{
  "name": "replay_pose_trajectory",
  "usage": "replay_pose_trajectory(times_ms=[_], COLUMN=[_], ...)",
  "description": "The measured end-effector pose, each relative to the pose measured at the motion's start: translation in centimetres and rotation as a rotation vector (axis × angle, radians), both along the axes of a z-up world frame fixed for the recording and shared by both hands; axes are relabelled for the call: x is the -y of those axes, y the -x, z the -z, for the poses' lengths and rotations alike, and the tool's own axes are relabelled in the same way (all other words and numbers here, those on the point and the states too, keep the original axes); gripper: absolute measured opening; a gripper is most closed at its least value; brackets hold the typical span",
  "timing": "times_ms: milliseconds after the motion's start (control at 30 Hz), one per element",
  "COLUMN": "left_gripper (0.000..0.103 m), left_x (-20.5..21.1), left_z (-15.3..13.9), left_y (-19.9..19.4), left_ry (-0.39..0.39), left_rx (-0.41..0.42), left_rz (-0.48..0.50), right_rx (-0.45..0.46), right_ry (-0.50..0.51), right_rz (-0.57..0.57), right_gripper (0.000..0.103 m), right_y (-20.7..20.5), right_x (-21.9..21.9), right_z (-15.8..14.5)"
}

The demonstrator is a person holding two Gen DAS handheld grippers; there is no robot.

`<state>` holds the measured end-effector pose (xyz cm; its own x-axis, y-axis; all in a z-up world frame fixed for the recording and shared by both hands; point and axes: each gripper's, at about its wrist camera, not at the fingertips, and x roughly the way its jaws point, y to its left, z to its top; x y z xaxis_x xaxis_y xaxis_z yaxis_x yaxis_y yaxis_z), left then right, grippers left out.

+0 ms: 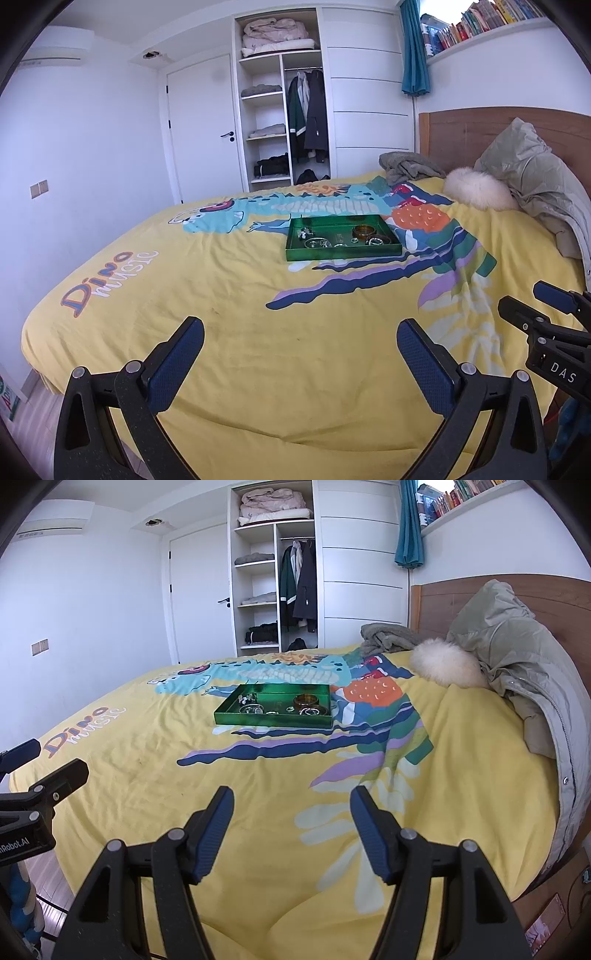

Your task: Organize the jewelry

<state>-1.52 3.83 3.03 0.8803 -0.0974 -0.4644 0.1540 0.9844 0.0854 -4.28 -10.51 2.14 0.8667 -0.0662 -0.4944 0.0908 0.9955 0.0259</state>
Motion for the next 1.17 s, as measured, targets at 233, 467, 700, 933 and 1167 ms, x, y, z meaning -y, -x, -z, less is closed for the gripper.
replay_pose_trajectory(times_ms=[233,467,700,933,1167], left_gripper=[0.103,0.103,0.103,0.103,0.103], left_x=[-0.04,-0.13,0.05,0.00,-0.02], left_z=[0.03,0.13,0.25,0.25,0.25], left_y=[0.05,0.04,0.01,-0.05,-0.04], left_ry=[0.005,0.009,0.011,0.012,0.012], left_rx=[-0.004,-0.010,-0.021,-0.021,-0.022], left_rz=[0.003,0.001,0.004,0.004,0.005], right_rx=[-0.001,-0.001,-0.003,-0.004,-0.006], right_ry=[0.002,0.015,0.017,0.016,0.017], right_rz=[-0.001,-0.003,0.003,0.008,0.009], right_gripper=[0.064,0.064,0.064,0.064,0.064], right_y=[0.02,0.07,0.08,0.08,0.17], right_x=[0.00,0.13,0.35,0.60,0.75], right_z=[0.03,0.23,0.35,0.38,0.44])
